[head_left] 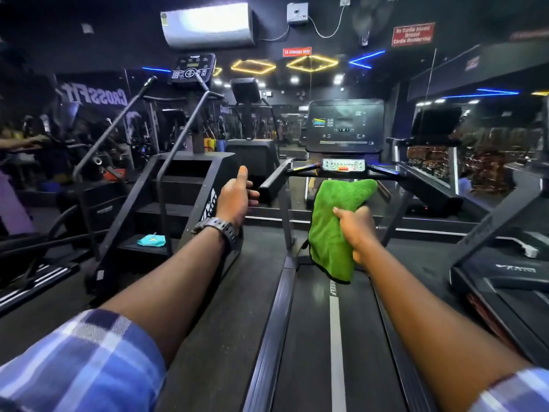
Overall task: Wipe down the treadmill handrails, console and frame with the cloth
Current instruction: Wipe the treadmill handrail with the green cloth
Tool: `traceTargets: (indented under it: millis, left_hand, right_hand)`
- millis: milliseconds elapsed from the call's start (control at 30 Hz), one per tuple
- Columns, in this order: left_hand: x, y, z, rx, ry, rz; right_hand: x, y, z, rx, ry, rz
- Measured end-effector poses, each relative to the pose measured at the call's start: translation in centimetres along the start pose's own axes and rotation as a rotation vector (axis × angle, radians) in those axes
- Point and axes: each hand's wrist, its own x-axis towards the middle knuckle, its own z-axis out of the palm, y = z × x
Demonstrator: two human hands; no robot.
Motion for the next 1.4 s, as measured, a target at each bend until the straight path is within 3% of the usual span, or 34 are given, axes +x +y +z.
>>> traceTargets:
  millis: [333, 533, 633, 900, 1100, 1267, 1400]
  left_hand:
    - [7.9, -3.3, 6.0, 0.052, 0.038, 0.014]
    - [17.5, -9.8, 8.7, 0.064, 0.096, 0.009]
    - [27.0, -12.7, 9.8, 0.057, 0.135, -0.071]
    - [38.9, -10.0, 9.9, 0.149, 0.133, -0.193]
    - [43.4, -6.7, 11.9, 0.191, 0.105, -0.238]
    - [46.7, -12.1, 12.1, 0.289, 0.132, -0.340]
    - [47.2, -14.4, 13.2, 0.509, 0.127, -0.414]
  right_hand:
    - [8.6, 1.4, 0.8, 0.017, -0.016, -0.027]
    - [18.4, 4.1, 6.5, -0.009, -0.067, -0.005]
    - [26.8, 3.4, 11.8, -0.080, -0.058, 0.050]
    - [36.7, -2.5, 18.1, -0.114, -0.125, 0.056]
    - [41.4, -5.4, 21.4, -0.209, -0.204, 0.048]
    - [45.7, -2.8, 25.7, -0.332, -0.323, -0.001]
    - [49.0, 0.2, 29.7, -0.366, -0.374, -0.125]
